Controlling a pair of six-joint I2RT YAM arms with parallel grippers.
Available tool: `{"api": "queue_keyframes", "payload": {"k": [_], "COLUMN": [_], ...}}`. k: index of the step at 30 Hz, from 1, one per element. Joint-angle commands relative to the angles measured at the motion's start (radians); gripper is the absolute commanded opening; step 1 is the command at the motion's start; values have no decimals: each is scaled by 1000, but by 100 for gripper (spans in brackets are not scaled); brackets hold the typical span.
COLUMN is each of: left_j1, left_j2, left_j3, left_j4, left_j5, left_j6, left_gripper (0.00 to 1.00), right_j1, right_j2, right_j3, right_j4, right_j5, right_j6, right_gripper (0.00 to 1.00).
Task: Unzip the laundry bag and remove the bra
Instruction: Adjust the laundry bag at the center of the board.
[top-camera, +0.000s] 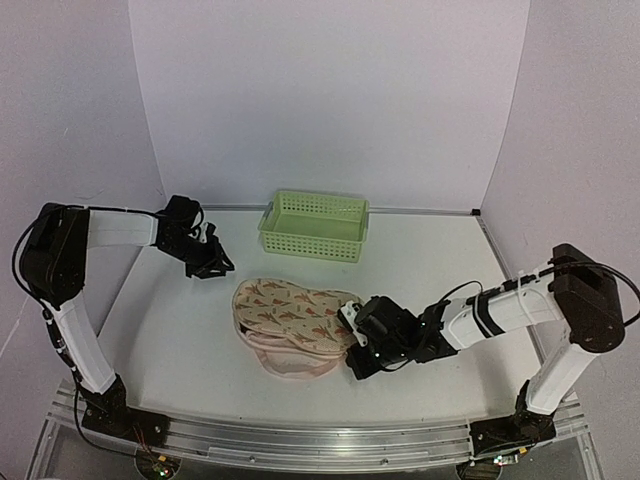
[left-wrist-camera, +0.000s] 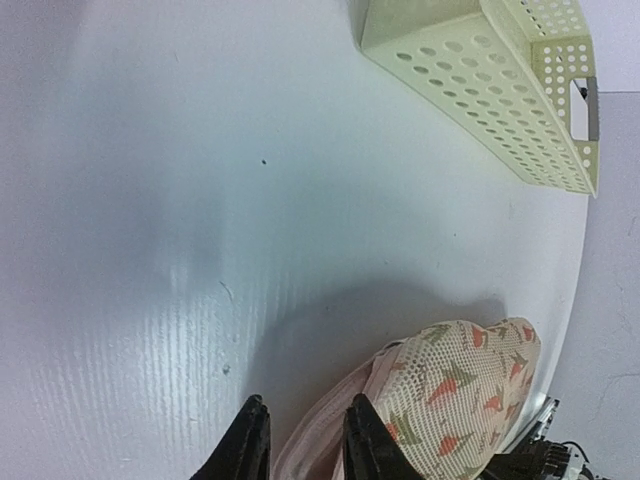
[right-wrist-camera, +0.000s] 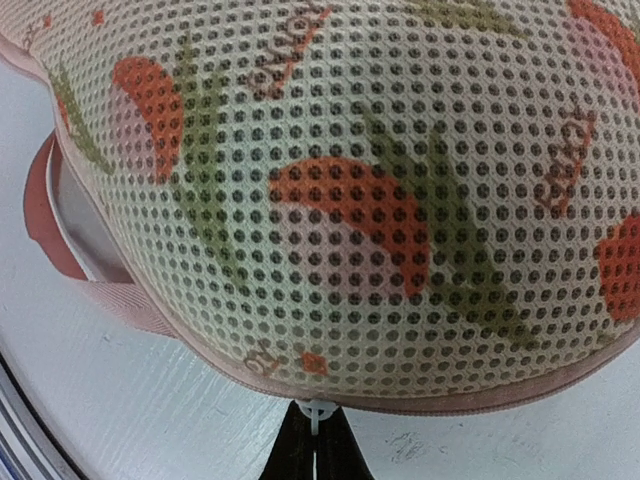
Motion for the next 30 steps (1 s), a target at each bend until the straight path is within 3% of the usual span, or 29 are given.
{"api": "queue_keyframes", "payload": {"k": [1, 3, 14, 22, 30], "left_j1": [7, 8, 4, -32, -155], "left_j2": [-37, -87, -405, -527, -462], "left_j3": [65, 58, -194, -389, -504], "left_j4": [-72, -86, -71, 56, 321], "left_j5": [-89, -100, 23, 118, 103], "left_j6": [43, 40, -61, -204, -410], "left_gripper": [38, 46, 70, 78, 79], "right_j1": [5, 6, 22, 49, 68], "right_j2": [20, 31, 124, 245, 323], "right_j3": [81, 99, 238, 385, 491], "right_j4": [0, -2, -6, -6, -4], "right_j5": [8, 13, 55, 67, 93], "right_j6": [86, 110, 185, 218, 226], "right_gripper": [0, 0, 0, 0, 0]}}
